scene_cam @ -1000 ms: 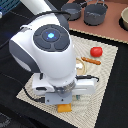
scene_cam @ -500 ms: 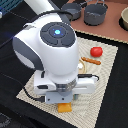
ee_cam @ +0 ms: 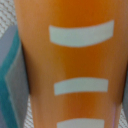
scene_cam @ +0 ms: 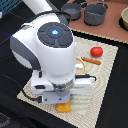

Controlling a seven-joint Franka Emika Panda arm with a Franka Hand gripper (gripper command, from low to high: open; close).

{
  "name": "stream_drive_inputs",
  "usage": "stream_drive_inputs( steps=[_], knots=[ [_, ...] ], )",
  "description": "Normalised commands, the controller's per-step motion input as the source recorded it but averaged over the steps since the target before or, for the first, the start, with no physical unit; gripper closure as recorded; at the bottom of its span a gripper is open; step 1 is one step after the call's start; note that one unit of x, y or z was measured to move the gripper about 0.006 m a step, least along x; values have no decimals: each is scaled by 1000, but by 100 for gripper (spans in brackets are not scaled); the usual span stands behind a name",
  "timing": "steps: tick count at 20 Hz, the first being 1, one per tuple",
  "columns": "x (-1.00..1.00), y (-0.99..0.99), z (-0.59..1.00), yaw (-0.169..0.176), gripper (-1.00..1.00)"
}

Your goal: Interact with the objects in diverse but meaningful ways.

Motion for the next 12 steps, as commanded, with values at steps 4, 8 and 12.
stream_drive_inputs(
  steps=[4,8,12],
  knots=[
    [-776,214,314,32,100],
    [-821,174,232,32,100],
    [-916,116,67,23,100]
  ],
)
